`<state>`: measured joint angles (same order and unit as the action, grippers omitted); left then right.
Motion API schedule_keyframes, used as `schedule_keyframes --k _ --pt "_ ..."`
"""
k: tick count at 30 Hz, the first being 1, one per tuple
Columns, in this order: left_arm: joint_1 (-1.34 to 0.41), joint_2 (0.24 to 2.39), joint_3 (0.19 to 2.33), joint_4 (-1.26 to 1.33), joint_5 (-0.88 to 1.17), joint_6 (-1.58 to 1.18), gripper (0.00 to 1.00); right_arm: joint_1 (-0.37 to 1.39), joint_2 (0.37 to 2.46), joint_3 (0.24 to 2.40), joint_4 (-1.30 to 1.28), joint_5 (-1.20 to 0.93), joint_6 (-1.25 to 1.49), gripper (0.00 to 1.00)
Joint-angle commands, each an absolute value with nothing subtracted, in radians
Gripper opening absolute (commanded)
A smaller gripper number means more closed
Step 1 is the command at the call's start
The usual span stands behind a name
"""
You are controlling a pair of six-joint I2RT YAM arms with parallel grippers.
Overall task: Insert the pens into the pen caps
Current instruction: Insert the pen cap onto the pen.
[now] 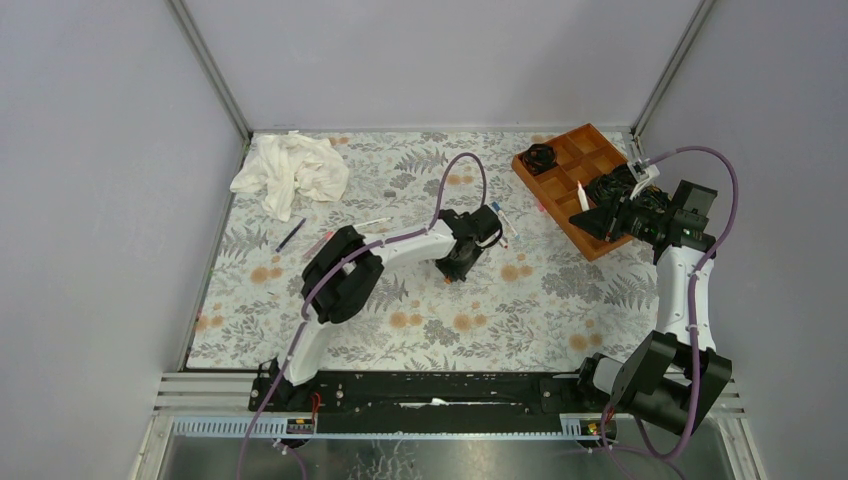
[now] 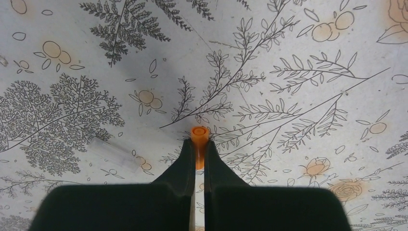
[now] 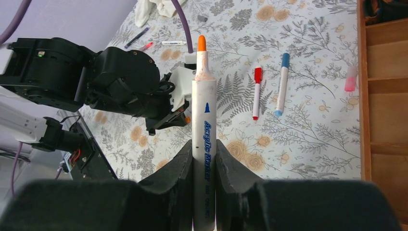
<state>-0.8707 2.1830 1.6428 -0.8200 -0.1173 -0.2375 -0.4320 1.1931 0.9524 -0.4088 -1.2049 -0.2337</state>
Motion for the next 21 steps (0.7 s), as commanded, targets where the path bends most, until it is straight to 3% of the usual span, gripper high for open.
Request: schedule_keyframes --k 1,12,21 --pt "-0.844 2.244 1.489 -0.816 -0.131 -0.257 0.00 -0.419 1.166 0.946 -0.374 -1.269 -0.215 0.00" --pt "-0.763 1.758 1.152 -0.284 0.008 -0.438 0.00 -0.170 1.126 0.840 -0.155 -1.269 -0.076 0.00" --pt "-0.704 1.386 0.616 0.526 0.090 -0.835 0.00 0.101 1.173 0.655 0.331 -1.266 0.269 0.00"
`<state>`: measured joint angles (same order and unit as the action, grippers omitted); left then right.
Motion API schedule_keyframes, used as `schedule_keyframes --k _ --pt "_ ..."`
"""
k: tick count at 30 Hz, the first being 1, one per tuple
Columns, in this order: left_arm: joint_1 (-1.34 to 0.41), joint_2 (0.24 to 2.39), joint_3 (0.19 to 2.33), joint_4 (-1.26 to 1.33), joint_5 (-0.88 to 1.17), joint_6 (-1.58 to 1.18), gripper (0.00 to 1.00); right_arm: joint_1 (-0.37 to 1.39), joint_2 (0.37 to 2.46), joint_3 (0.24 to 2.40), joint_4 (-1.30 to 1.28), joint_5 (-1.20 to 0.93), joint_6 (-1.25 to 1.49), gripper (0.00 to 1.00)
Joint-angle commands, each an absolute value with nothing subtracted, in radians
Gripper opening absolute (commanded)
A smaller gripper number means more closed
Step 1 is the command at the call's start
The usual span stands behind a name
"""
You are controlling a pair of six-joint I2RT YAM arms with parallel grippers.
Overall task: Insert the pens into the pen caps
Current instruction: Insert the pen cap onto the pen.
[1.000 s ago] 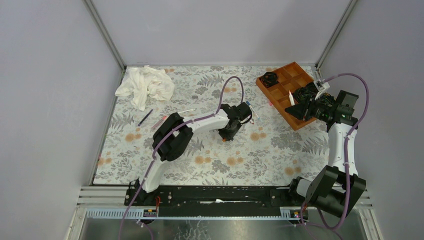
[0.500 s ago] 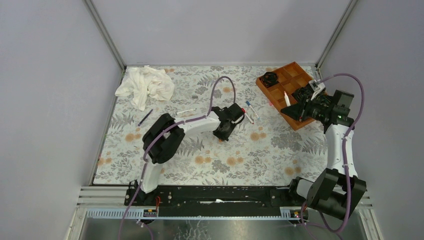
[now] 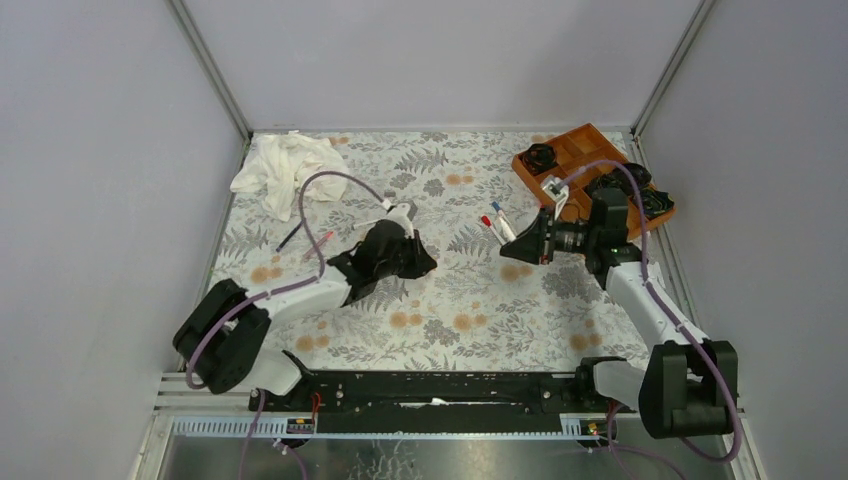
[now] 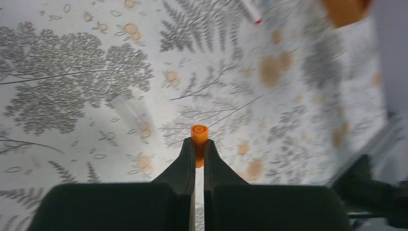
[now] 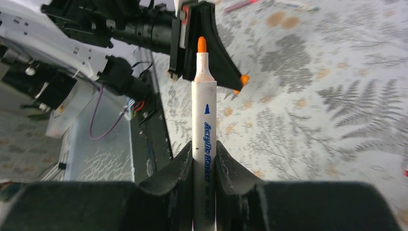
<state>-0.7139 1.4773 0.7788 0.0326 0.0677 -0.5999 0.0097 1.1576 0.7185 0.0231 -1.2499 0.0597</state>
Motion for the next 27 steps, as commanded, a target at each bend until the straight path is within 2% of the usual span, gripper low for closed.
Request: schedule_keyframes --k 1,7,12,16,21,27 --pt "-0.703 1.364 0.569 0.619 0.067 -0.890 0.00 0.126 1.177 0.629 0.396 -1.259 0.313 0.00" --pt "-0.702 1.319 0.341 1.079 -0.130 -1.196 0.00 0.248 1.196 0.527 0.636 -1.152 0.509 0.00" --pt "-0.702 1.417 0.276 1.319 -0.191 -1.426 0.00 0.311 1.222 0.530 0.616 -1.084 0.526 0.00" --pt "-0.704 1.556 0.281 1.493 -0.165 -1.555 0.00 0.342 1.224 0.542 0.572 -1.053 0.506 0.00" --pt "-0.721 1.672 0.335 1.591 -0.132 -1.590 0.00 0.363 1.245 0.565 0.488 -1.016 0.455 0.00" --pt "-0.753 1.677 0.370 1.587 -0.164 -1.549 0.00 0.386 1.282 0.580 0.453 -1.005 0.436 0.00"
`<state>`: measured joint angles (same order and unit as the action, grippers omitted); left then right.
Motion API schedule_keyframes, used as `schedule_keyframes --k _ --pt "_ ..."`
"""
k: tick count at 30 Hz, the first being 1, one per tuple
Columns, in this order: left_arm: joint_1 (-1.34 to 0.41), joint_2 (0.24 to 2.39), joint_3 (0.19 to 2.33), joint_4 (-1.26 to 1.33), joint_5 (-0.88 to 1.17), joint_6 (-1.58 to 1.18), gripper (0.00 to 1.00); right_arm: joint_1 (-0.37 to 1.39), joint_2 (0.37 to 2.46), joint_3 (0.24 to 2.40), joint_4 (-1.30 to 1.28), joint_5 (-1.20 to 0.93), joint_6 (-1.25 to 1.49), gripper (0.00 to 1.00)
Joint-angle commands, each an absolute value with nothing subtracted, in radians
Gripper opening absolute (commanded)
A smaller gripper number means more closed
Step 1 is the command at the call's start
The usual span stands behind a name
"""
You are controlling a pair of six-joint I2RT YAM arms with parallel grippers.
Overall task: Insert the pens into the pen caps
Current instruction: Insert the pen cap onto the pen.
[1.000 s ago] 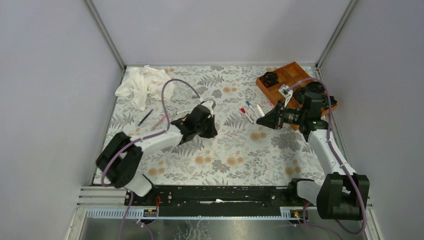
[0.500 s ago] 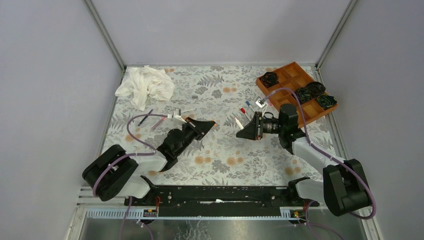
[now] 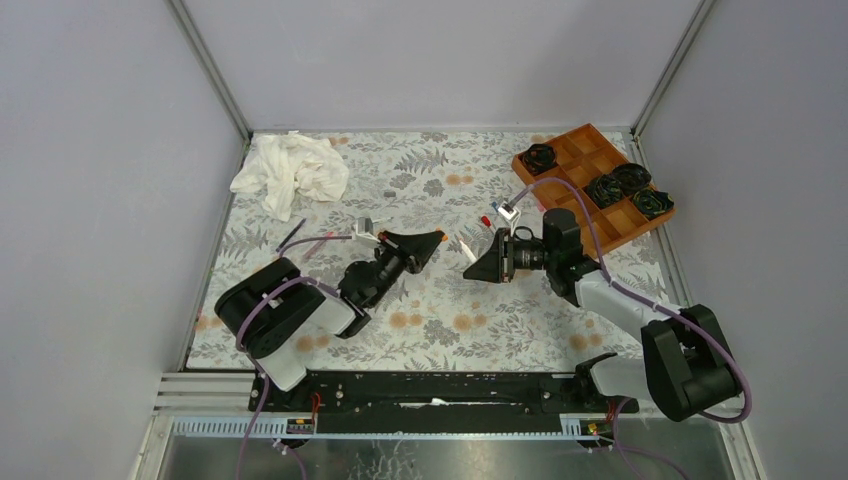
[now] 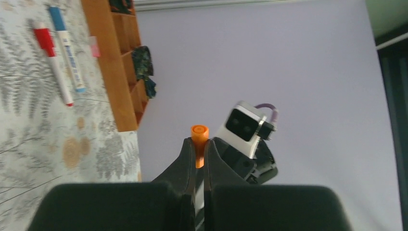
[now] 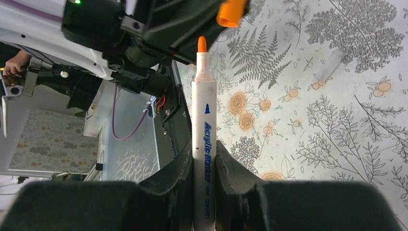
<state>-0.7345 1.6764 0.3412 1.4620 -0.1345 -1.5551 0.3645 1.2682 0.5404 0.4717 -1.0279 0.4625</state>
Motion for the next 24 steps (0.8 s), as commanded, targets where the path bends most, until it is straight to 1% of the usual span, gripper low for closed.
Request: schedule_keyframes --k 1,9,24 --pt "-0.755 1.677 0.374 1.586 -0.165 -1.545 0.00 0.389 1.285 0.581 0.453 -1.005 0.436 0.00" --pt "-0.776 1.685 0.393 1.585 -0.160 -1.519 0.00 0.399 1.291 0.602 0.419 -0.992 0.422 0.00" --pt "-0.780 1.670 0.402 1.537 -0.157 -1.473 0.00 0.399 1.285 0.602 0.445 -1.023 0.445 0.00"
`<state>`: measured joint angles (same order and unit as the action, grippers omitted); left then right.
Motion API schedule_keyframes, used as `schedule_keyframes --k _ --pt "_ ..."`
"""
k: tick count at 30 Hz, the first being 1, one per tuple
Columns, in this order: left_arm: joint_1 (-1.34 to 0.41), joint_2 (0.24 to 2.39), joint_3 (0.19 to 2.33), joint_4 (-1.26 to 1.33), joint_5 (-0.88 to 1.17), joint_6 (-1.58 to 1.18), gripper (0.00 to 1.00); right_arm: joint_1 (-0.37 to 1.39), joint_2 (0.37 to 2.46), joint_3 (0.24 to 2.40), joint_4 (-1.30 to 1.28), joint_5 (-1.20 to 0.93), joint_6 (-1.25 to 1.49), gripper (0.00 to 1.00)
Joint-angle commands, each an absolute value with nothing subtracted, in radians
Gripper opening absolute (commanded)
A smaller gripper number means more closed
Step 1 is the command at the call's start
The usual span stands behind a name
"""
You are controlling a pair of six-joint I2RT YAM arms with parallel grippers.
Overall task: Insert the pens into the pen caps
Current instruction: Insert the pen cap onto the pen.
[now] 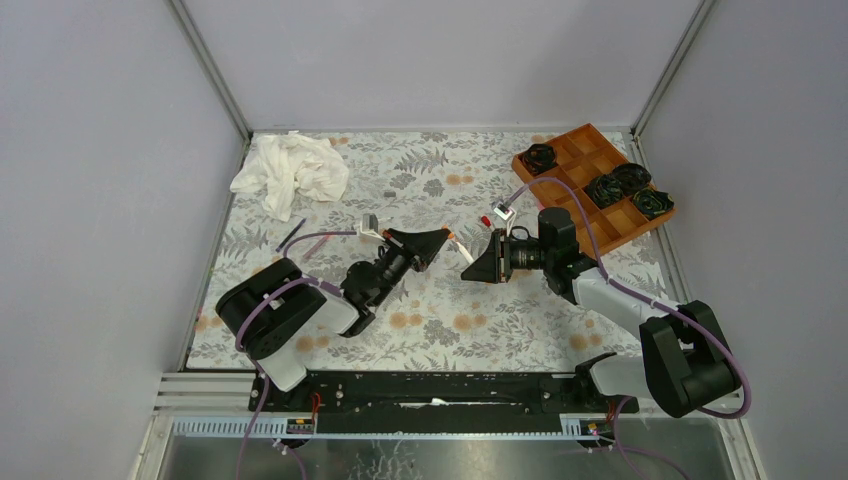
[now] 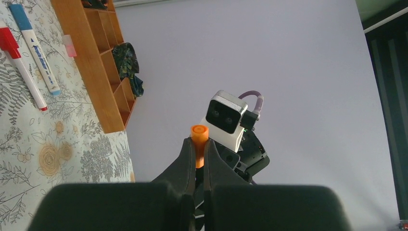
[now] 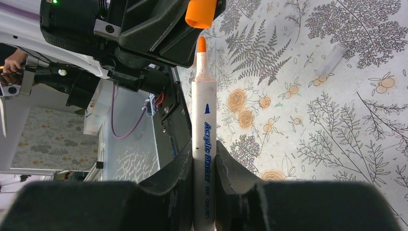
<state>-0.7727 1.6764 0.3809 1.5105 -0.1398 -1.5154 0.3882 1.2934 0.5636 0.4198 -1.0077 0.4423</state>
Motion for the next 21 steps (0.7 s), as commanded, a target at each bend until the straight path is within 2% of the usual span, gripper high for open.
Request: schedule_keyframes --k 1,21 --pt "-0.781 1.670 0.405 1.532 -0.154 -1.473 0.00 0.398 1.285 0.602 0.444 -1.020 0.445 0.00" --pt "-0.792 1.658 0.407 1.486 -0.156 -1.447 0.00 0.399 1.281 0.609 0.442 -1.029 0.445 0.00"
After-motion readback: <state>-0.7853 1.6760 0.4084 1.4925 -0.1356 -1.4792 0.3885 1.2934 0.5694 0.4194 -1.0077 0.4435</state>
